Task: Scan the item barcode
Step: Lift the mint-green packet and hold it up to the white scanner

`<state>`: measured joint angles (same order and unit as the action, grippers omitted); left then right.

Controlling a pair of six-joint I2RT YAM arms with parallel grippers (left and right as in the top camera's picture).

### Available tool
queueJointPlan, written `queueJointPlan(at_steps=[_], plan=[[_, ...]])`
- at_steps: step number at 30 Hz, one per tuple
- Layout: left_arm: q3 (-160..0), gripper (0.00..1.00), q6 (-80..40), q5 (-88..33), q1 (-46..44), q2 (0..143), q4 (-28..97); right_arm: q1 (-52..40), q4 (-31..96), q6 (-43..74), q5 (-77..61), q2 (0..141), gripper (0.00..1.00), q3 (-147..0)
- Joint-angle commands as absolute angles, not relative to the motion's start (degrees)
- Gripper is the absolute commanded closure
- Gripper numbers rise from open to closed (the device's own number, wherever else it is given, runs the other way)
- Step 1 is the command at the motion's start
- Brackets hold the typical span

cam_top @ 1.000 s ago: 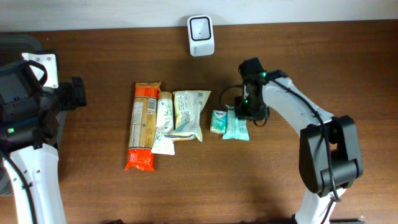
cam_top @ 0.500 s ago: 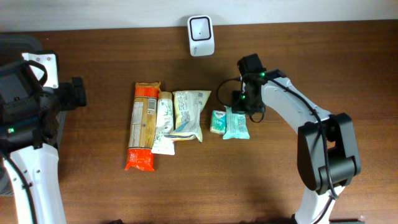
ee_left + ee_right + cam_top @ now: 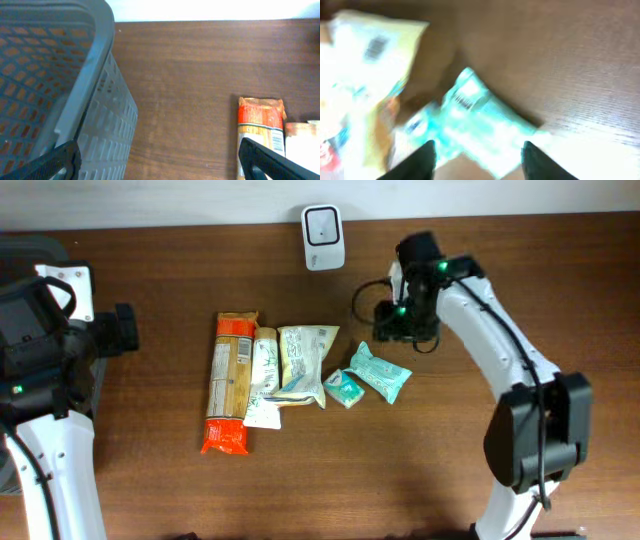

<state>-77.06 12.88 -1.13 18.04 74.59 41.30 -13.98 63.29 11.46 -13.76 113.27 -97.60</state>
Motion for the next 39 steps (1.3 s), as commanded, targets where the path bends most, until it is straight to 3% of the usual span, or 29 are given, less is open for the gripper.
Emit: queueJointPlan(at_steps=[1, 6, 11, 14, 21, 24, 26, 30, 31, 33, 34, 39], plan=[[-77.6, 0.01, 13.8, -1.7, 18.3, 74.5, 41.3, -15.2, 71.0, 9.2, -17.6, 112.9, 0.63, -98.0], [-77.6, 0.01, 13.8, -1.7, 18.3, 74.5, 41.3, -16.5, 70.6, 9.2, -22.7, 113.0, 0.66, -86.8], [-77.6, 0.01, 13.8, -1.7, 18.3, 74.5, 41.3, -16.5, 58.5, 11.7, -23.6, 113.0, 0.67, -78.5], [-77.6, 0.01, 13.8, -1.7, 18.3, 74.5, 41.3, -16.4, 53.5, 17.1, -17.8, 113.0, 0.67, -77.6], [-77.6, 0.01, 13.8, -1.7, 18.3, 74.5, 41.3, -11.4, 50.5, 17.0, -17.2, 113.0, 0.67, -77.8], [-77.6, 0.01, 13.8, -1.7, 18.3, 74.5, 41.3, -8.4, 51.0, 10.1, -27.5, 112.5, 0.67, -79.3], [-77.6, 0.01, 13.8, -1.7, 18.3, 74.5, 41.3, -6.1, 53.5, 5.0, -34.8, 111.8, 0.62, -82.1], [-77.6, 0.01, 13.8, -1.7, 18.3, 74.5, 41.3, 0.3, 56.2, -2.7, -33.7, 112.0, 0.51, -85.8], [-77.6, 0.01, 13.8, -1.7, 18.3, 74.5, 41.3, 1.6, 56.1, -3.9, -31.9, 112.9, 0.46, -85.7], [-77.6, 0.01, 13.8, -1.7, 18.3, 74.5, 41.3, 3.3, 56.1, -8.7, -33.1, 116.2, 0.26, -85.7], [-77.6, 0.01, 13.8, -1.7, 18.3, 74.5, 41.3, 3.4, 56.1, -10.3, -33.7, 117.6, 0.22, -85.7], [-77.6, 0.01, 13.8, -1.7, 18.3, 74.5, 41.3, 3.2, 55.9, -16.1, -42.0, 124.4, 0.2, -85.7]])
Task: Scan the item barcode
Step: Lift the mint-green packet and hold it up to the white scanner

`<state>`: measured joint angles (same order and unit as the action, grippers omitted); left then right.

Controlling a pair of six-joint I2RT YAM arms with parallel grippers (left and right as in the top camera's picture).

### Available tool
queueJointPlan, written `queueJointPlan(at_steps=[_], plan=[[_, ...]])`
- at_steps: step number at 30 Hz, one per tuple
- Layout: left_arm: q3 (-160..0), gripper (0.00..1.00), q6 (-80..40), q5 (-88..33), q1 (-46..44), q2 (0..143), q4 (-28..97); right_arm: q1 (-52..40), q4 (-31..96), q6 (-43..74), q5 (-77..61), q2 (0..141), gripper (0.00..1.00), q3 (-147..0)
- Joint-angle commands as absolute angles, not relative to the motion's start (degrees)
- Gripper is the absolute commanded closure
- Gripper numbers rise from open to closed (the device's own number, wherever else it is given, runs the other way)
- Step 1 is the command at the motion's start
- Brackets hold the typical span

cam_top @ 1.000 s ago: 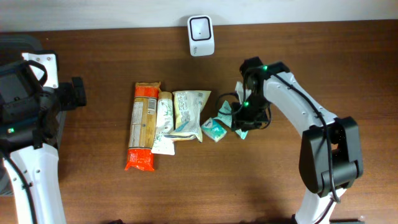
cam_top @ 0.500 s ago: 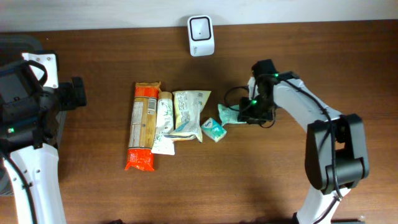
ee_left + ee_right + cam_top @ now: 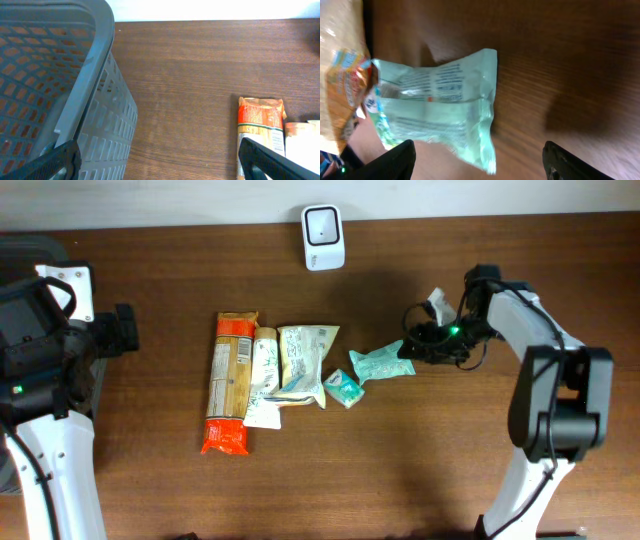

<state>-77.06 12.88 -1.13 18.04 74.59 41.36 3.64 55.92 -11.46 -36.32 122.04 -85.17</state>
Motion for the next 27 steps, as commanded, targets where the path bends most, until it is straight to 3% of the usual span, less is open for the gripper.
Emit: queueJointPlan(at_steps=[1, 4, 7, 9, 13, 19, 27], plan=[[-77.6, 0.01, 13.8, -1.7, 18.3, 74.5, 41.3, 3.1, 55.7, -16.3, -43.2, 125.6, 0.2, -85.7], [-77.6, 0.01, 13.8, -1.7, 18.3, 74.5, 41.3, 2.4, 54.5, -16.3, -44.5, 128.4, 0.25, -85.7], [-77.6, 0.01, 13.8, -1.7, 18.3, 74.5, 41.3, 0.9, 53.5, -16.0, -44.4, 130.5, 0.44, -85.6], [-77.6, 0.01, 13.8, -1.7, 18.3, 74.5, 41.3, 0.0, 51.7, -14.3, -44.4, 131.6, 0.51, -85.4], [-77.6, 0.01, 13.8, -1.7, 18.3, 74.5, 41.3, -0.4, 50.0, -13.1, -45.0, 131.8, 0.96, -85.1], [-77.6, 0.01, 13.8, -1.7, 18.3, 74.5, 41.3, 3.7, 56.4, -13.3, -54.9, 128.1, 0.96, -91.1], [-77.6, 0.01, 13.8, -1.7, 18.3, 74.5, 41.3, 6.8, 59.2, -12.5, -54.5, 103.6, 0.96, -95.1]])
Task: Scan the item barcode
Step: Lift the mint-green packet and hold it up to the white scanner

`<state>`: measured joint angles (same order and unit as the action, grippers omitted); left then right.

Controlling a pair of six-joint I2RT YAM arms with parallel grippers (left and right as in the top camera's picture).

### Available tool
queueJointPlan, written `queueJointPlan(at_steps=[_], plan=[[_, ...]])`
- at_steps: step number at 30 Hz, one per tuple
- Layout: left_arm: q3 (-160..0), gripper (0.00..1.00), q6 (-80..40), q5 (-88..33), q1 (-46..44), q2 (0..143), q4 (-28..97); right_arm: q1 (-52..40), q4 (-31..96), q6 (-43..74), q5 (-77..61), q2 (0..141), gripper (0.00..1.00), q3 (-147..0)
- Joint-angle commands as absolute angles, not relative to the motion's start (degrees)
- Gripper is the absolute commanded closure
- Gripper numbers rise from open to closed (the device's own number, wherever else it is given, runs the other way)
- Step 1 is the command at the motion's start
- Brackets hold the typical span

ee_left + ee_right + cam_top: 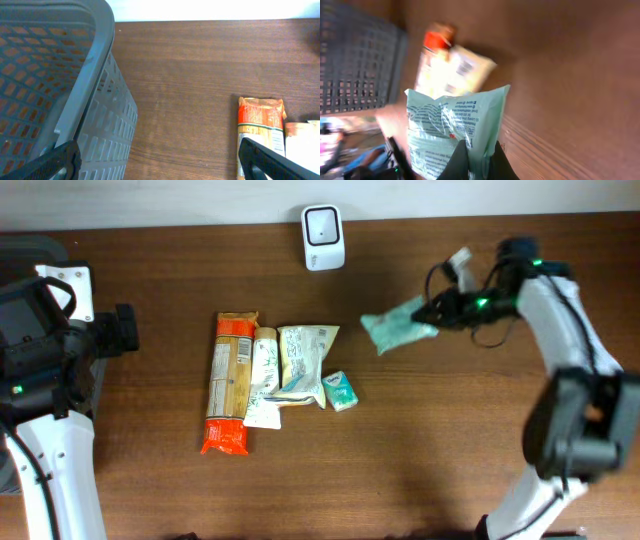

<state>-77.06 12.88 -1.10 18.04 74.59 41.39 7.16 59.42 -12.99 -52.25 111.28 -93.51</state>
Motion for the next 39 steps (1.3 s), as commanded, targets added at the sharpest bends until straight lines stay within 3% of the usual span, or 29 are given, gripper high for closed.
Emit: queueJointPlan(at_steps=[1, 9, 17, 21, 24, 26, 32, 39], plan=[[-77.6, 0.01, 13.8, -1.7, 18.3, 74.5, 41.3, 6.8, 58.8, -11.0, -53.2, 101.3, 0.96, -95.1], [-77.6, 0.01, 13.8, -1.7, 18.3, 74.5, 41.3, 4.2, 53.2, -2.3, -47.0, 97.7, 0.96, -95.1], [-77.6, 0.01, 13.8, -1.7, 18.3, 74.5, 41.3, -9.7, 43.3, 5.8, -33.3, 97.7, 0.96, -96.9], [-77.6, 0.01, 13.8, -1.7, 18.3, 74.5, 41.3, -18.7, 41.2, 3.1, -1.3, 97.7, 0.96, -100.9], [-77.6, 0.01, 13.8, -1.7, 18.3, 74.5, 41.3, -29.6, 34.2, -0.2, 33.0, 100.1, 0.96, -100.9], [-77.6, 0.01, 13.8, -1.7, 18.3, 74.5, 41.3, -34.9, 27.6, -0.9, 47.4, 103.4, 0.96, -100.9], [-77.6, 0.01, 13.8, -1.7, 18.3, 74.5, 41.3, -36.0, 5.6, -28.7, 50.6, 114.8, 0.96, -100.9], [-77.6, 0.01, 13.8, -1.7, 18.3, 74.5, 41.3, -33.6, -23.5, -62.6, 31.9, 125.8, 0.96, -100.9]])
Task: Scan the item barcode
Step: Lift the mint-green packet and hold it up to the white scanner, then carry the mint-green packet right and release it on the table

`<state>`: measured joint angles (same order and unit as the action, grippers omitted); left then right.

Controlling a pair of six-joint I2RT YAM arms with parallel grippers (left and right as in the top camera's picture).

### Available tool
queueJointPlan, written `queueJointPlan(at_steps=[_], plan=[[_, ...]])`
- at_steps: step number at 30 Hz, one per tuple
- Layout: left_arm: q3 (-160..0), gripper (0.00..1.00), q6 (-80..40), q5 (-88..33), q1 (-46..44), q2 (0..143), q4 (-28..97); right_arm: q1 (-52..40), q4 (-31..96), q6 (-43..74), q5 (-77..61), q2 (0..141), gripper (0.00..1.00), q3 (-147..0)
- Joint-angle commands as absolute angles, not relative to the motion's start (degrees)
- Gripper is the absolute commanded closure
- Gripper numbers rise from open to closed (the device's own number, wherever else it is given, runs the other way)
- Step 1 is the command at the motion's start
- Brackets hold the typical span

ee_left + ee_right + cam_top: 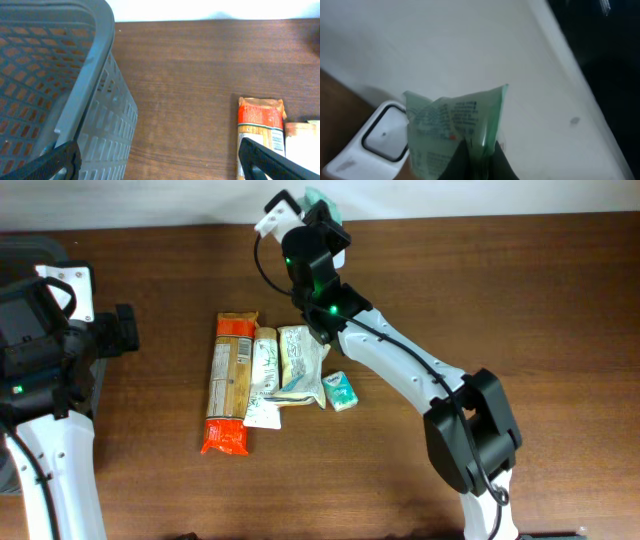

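A pale green packet [451, 125] with printed text hangs pinched between the dark fingers of my right gripper [479, 149], which is shut on it. Just behind and to the left of it sits the white barcode scanner [375, 137] against the white wall. In the overhead view my right gripper [316, 210] is at the table's far edge with the green packet [320, 196] sticking up; the arm hides the scanner there. My left gripper [160, 167] is open over bare table at the left, nothing between its fingertips [55, 160].
A long orange-ended pack [228, 380], a white pack [263, 375], a yellowish bag [303, 358] and a small teal packet [342, 390] lie in a row mid-table. A grey mesh basket [95, 80] stands at the far left by my left arm.
My right gripper, still shut on the green packet, has moved from the right side of the table to the far edge at the scanner. The left arm has not moved.
My right gripper hovered open over the green packet lying right of the row. Then it was low at the packet's right end. Then it held the packet lifted at the right, and now holds it in front of the scanner.
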<state>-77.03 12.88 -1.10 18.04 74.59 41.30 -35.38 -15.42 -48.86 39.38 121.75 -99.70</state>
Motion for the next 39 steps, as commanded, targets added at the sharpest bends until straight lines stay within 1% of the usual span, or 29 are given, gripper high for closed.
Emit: queueJointPlan(at_steps=[1, 3, 6, 9, 12, 16, 33, 34, 36, 37, 39], plan=[[-77.6, 0.01, 13.8, -1.7, 18.3, 74.5, 41.3, -32.9, -28.3, -65.8, 30.9, 127.6, 0.96, -100.9], [-77.6, 0.01, 13.8, -1.7, 18.3, 74.5, 41.3, -31.2, -34.8, -73.2, 24.9, 131.3, 0.96, -100.9], [-77.6, 0.01, 13.8, -1.7, 18.3, 74.5, 41.3, -29.2, -38.6, -76.3, 20.5, 135.0, 0.96, -100.9], [-77.6, 0.01, 13.8, -1.7, 18.3, 74.5, 41.3, -26.6, -41.2, -76.3, 19.3, 137.7, 0.96, -100.9], [-77.6, 0.01, 13.8, -1.7, 18.3, 74.5, 41.3, -25.8, -42.5, -76.3, 16.9, 138.2, 0.96, -101.0], [-77.6, 0.01, 13.8, -1.7, 18.3, 74.5, 41.3, -25.8, -43.0, -76.3, 15.4, 138.6, 0.96, -101.0], [-77.6, 0.01, 13.8, -1.7, 18.3, 74.5, 41.3, -26.2, -43.8, -76.2, 16.5, 139.2, 0.96, -100.9], [-77.6, 0.01, 13.8, -1.7, 18.3, 74.5, 41.3, -26.3, -43.8, -74.8, 16.7, 138.5, 0.96, -100.9], [-77.6, 0.01, 13.8, -1.7, 18.3, 74.5, 41.3, -26.3, -43.7, -65.0, 17.3, 136.0, 0.96, -100.9], [-77.6, 0.01, 13.8, -1.7, 18.3, 74.5, 41.3, -26.3, -43.7, -62.7, 18.4, 134.5, 0.96, -100.9], [-77.6, 0.01, 13.8, -1.7, 18.3, 74.5, 41.3, -26.6, -40.6, -58.3, 23.5, 130.4, 0.96, -100.9]])
